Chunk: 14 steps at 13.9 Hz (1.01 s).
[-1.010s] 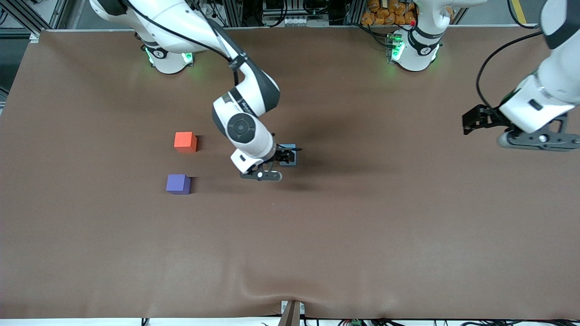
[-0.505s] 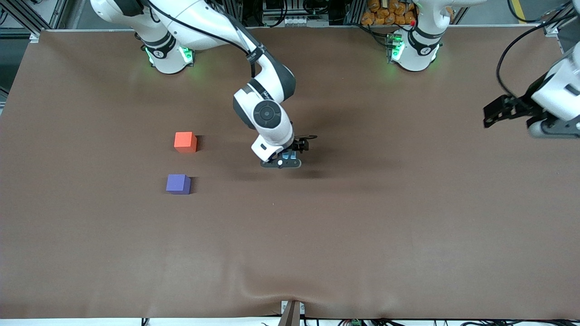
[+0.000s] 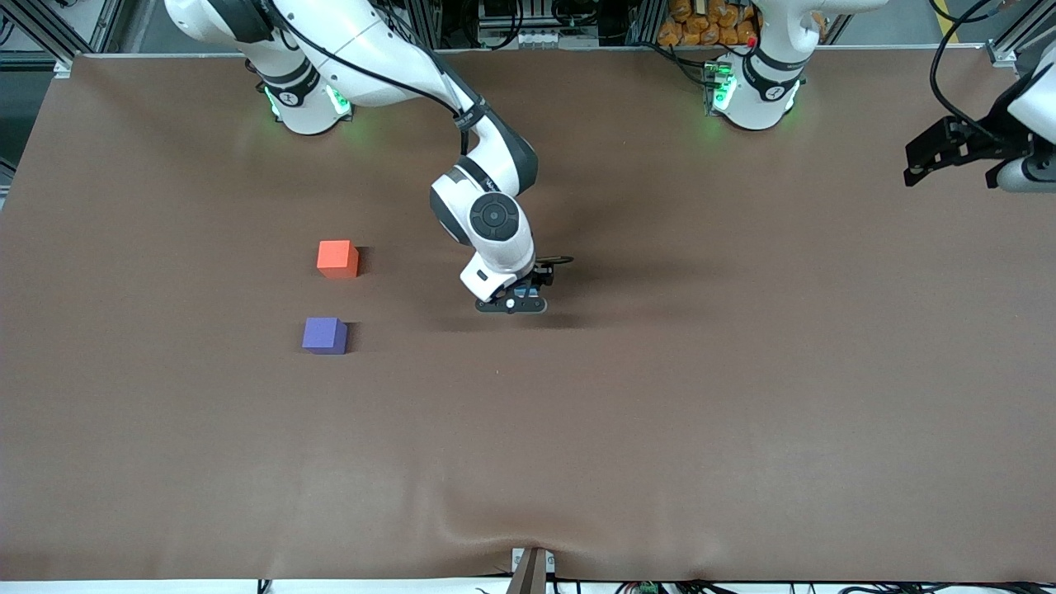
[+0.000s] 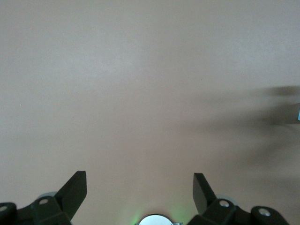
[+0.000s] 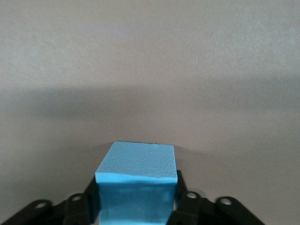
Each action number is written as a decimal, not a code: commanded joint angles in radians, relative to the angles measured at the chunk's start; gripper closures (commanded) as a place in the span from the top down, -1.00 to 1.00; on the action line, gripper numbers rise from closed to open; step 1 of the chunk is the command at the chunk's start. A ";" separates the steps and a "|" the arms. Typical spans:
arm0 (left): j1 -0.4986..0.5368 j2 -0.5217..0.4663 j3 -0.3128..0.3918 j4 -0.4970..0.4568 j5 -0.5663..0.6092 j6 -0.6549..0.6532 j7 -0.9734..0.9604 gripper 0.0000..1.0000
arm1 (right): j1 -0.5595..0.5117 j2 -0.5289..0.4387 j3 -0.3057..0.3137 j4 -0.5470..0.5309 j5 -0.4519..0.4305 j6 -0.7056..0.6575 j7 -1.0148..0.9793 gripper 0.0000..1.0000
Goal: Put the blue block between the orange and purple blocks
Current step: 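Grasp the blue block with the right gripper and lift it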
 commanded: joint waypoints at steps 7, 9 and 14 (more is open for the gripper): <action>0.073 -0.009 -0.075 -0.024 -0.013 0.000 0.000 1.00 | -0.242 -0.311 -0.025 -0.037 -0.021 -0.439 -0.225 -1.00; 0.079 -0.009 -0.072 -0.025 -0.013 -0.001 0.039 1.00 | -0.341 -0.381 -0.025 -0.135 -0.053 -0.437 -0.328 -1.00; 0.105 -0.004 -0.071 -0.027 -0.003 -0.004 0.121 1.00 | -0.477 -0.484 -0.025 -0.383 -0.064 -0.315 -0.610 -1.00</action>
